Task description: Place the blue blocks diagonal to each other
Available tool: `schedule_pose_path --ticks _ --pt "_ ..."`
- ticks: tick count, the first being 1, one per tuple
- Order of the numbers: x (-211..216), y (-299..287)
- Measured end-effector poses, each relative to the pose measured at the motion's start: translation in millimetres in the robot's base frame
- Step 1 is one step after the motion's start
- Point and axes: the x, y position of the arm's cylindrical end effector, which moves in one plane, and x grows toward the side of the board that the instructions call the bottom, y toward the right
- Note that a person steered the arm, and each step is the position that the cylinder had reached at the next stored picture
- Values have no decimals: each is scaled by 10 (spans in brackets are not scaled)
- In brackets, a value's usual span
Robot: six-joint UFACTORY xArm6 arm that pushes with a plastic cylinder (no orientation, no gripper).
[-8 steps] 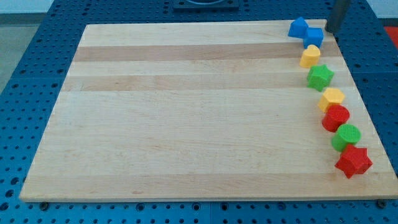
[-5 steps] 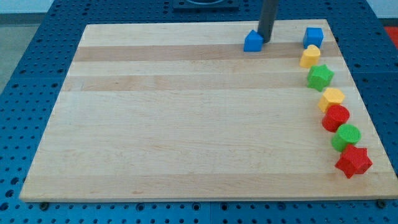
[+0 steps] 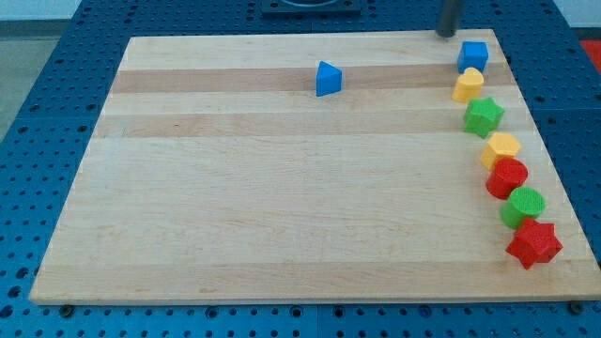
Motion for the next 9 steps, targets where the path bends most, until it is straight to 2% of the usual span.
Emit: schedule_pose_path --ticks 1,2,4,6,7,8,9 --pt "45 246" --pt "204 226" --pt "808 180" --pt "1203 -697" --pt "1251 -873" --pt "1195 -401" --pt "1387 -397"
